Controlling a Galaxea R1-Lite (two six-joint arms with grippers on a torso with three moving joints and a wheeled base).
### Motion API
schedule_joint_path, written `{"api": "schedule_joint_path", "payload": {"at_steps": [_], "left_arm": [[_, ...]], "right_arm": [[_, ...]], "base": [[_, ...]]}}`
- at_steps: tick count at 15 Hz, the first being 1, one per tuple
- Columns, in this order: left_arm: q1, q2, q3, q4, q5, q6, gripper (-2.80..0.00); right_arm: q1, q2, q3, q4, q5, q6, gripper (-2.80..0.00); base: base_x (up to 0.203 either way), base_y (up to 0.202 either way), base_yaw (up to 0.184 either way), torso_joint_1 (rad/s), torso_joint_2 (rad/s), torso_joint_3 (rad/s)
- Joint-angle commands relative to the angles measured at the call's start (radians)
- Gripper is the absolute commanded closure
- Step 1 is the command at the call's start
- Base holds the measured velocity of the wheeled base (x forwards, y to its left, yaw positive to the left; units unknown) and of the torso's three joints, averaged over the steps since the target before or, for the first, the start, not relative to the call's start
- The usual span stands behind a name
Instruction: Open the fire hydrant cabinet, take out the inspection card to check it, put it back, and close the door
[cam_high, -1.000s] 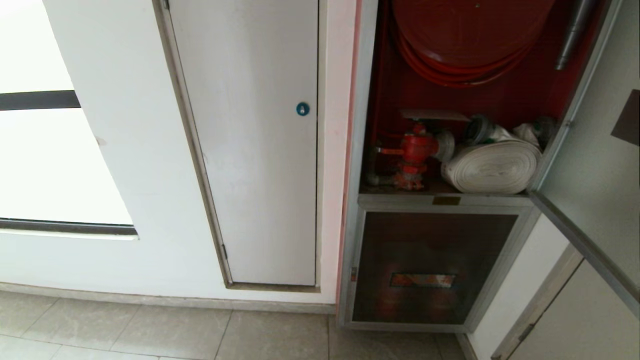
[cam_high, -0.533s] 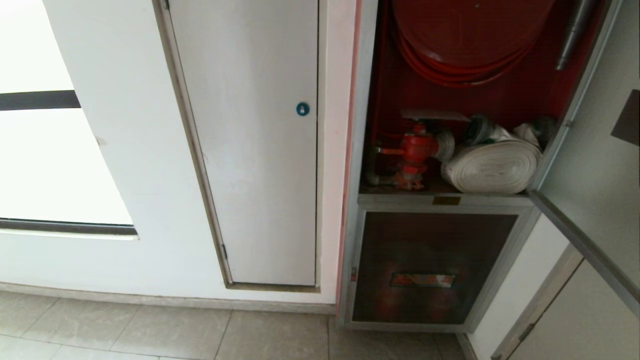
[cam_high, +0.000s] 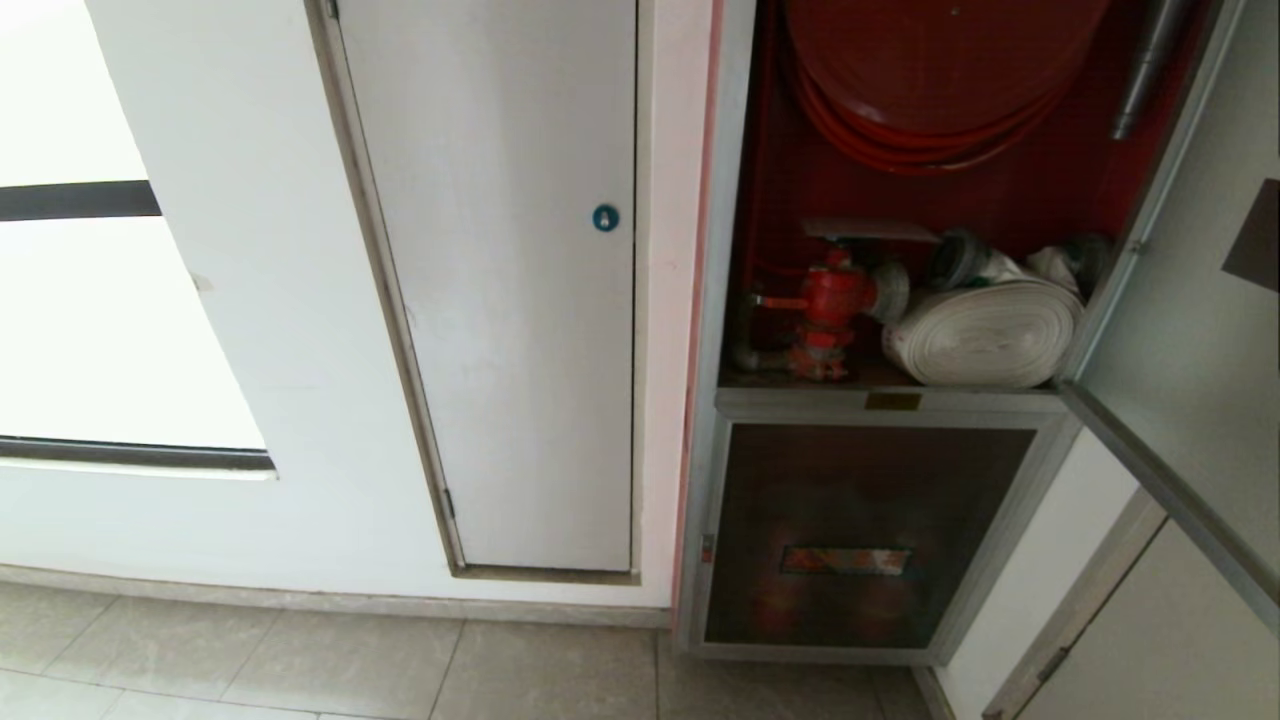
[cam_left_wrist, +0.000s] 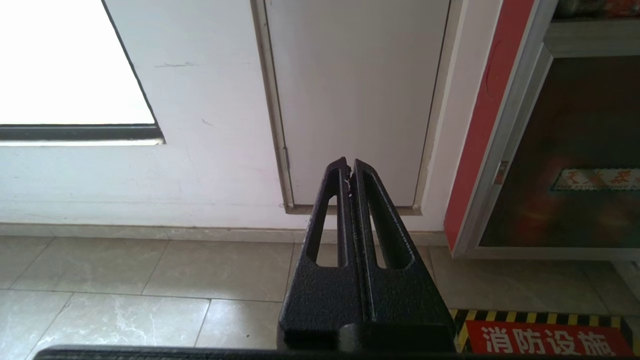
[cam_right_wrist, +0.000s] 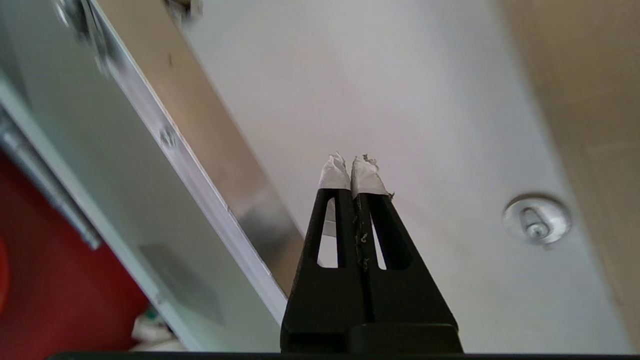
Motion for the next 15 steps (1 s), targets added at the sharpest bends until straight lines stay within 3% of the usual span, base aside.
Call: {"api": "schedule_joint_path", "payload": {"at_steps": [1,10,15], "left_arm": [[0.0,0.001,0.006,0.0,0.0,0.0,0.0],[0.0,0.001,0.008,0.0,0.0,0.0,0.0],[0.0,0.001,0.007,0.0,0.0,0.0,0.0]], "right_arm": [[-0.002,0.035,-0.008,-0.007,0.011,0.002,0.0],[0.009,0.027,-0.02,0.067,0.101,0.001,0.0],[0.092,-0.044,-0.01,0.16,0.133,0.001,0.0]], "base": [[0.0,0.0,0.0,0.0,0.0,0.0],[0.0,0.0,0.0,0.0,0.0,0.0],[0.0,0.0,0.0,0.0,0.0,0.0]]}}
